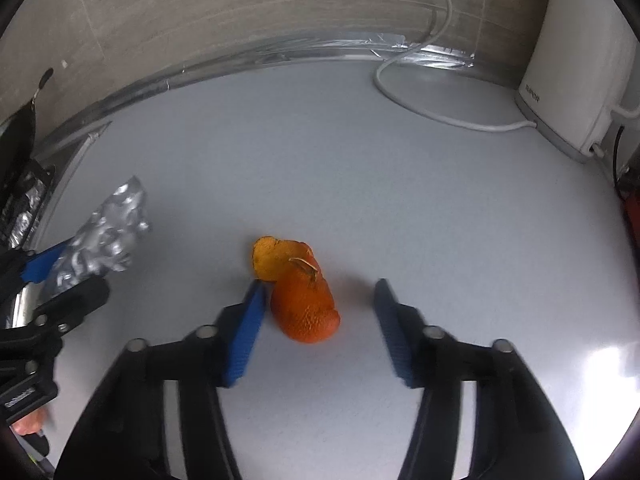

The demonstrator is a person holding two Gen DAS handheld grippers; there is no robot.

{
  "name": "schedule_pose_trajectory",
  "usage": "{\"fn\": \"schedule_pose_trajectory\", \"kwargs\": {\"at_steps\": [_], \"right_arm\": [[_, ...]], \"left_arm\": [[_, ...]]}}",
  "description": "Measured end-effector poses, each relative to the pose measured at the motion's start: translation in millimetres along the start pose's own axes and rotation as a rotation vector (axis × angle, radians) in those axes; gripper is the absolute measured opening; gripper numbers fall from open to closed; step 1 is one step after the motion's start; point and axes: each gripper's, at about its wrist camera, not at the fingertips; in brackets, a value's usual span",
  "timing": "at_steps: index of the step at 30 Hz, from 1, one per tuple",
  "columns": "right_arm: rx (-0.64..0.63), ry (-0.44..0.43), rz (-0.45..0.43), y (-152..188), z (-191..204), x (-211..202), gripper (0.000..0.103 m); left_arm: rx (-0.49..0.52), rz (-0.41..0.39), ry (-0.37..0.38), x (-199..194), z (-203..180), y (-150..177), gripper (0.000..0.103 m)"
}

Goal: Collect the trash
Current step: 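Grasp the silver foil blister pack with the left gripper while the right grasps the orange fruit, then drop the foil pack into the green basket with left while right drops the orange fruit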

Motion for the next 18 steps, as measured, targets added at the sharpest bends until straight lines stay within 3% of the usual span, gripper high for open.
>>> {"fn": "schedule_pose_trajectory", "kwargs": {"at_steps": [1, 5, 10, 18], "right_arm": [[-0.004, 0.002, 0.003, -0.2, 1.1, -0.8, 0.029], [-0.007, 0.004, 0.008, 4.4, 4.5, -6.3, 0.024], [0.013, -0.017, -0.015, 16.4, 5.8, -27.4, 0.024], [0.039, -0.030, -0.033, 63.3, 13.8, -89.7, 0.024]], "left_arm": [[-0.007, -0.002, 0.004, -1.2, 1.1, 0.9, 0.051], [-0.008, -0.006, 0.001, -5.4, 0.0, 3.1, 0.051], [0.001, -0.015, -0.001, -23.4, -7.0, 9.9, 0.051], [0.010, -0.021, 0.028, -71.5, -31.8, 41.4, 0.052]]}}
Point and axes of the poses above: each gripper's, at about its wrist camera, not at the fingertips, and x roughly the way its jaws point, z to its left, y to its underside, and after that the axes turned 6 degrees about z, right-handed
